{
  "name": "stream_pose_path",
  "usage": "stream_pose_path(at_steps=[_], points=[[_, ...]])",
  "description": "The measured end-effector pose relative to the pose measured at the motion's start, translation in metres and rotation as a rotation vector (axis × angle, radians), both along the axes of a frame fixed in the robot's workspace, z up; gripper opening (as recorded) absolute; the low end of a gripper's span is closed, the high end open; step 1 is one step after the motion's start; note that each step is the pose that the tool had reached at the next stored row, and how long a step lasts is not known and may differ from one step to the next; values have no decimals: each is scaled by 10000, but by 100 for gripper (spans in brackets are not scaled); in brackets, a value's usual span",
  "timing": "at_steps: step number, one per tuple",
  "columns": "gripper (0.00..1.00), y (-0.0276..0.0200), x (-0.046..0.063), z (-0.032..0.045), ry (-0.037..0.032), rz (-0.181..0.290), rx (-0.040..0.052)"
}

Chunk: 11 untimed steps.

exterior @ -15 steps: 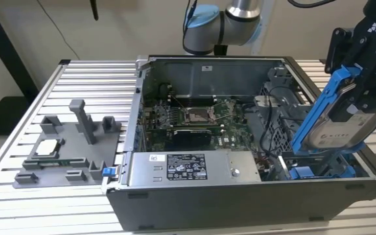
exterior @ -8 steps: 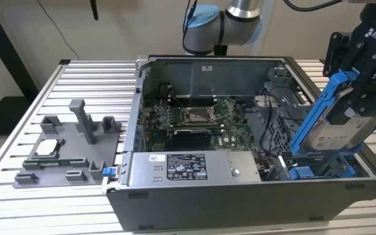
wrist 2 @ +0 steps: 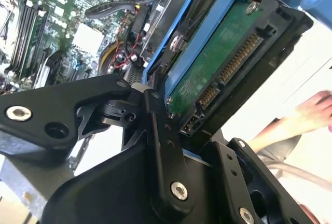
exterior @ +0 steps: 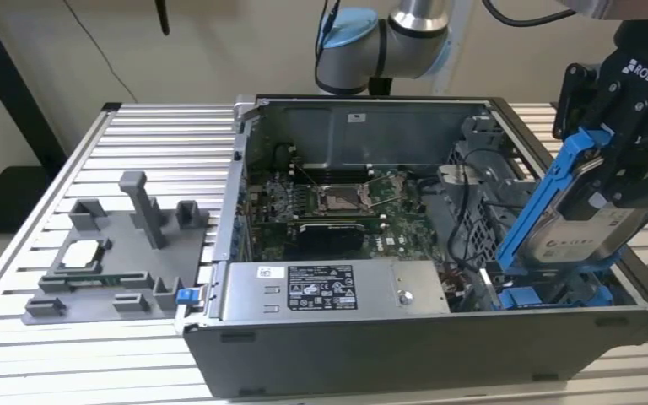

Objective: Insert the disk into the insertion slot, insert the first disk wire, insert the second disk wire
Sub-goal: 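Insert the disk into the insertion slot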

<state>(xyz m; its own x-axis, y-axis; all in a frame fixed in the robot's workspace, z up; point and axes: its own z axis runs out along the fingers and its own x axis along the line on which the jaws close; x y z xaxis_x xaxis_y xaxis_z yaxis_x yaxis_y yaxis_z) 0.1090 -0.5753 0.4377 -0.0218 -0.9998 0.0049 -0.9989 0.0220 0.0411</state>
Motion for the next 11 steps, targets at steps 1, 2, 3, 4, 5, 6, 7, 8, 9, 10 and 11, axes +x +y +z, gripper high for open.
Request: stream_pose_path(at_steps=[1, 2, 3, 4, 5, 6, 7, 8, 9, 10, 11], points=[[0, 0, 0, -8, 0, -1, 0], [0, 0, 1, -17, 0, -1, 0], [0, 0, 1, -24, 0, -1, -1], [0, 0, 1, -32, 0, -2, -1], [0, 0, 1, -40, 0, -3, -1], [0, 0, 1, -49, 0, -5, 0], [0, 0, 1, -56, 0, -5, -1], [0, 0, 1, -65, 0, -6, -1], [0, 0, 1, -73, 0, -8, 0], [0, 0, 1, -81, 0, -9, -1], [0, 0, 1, -89, 0, -9, -1]])
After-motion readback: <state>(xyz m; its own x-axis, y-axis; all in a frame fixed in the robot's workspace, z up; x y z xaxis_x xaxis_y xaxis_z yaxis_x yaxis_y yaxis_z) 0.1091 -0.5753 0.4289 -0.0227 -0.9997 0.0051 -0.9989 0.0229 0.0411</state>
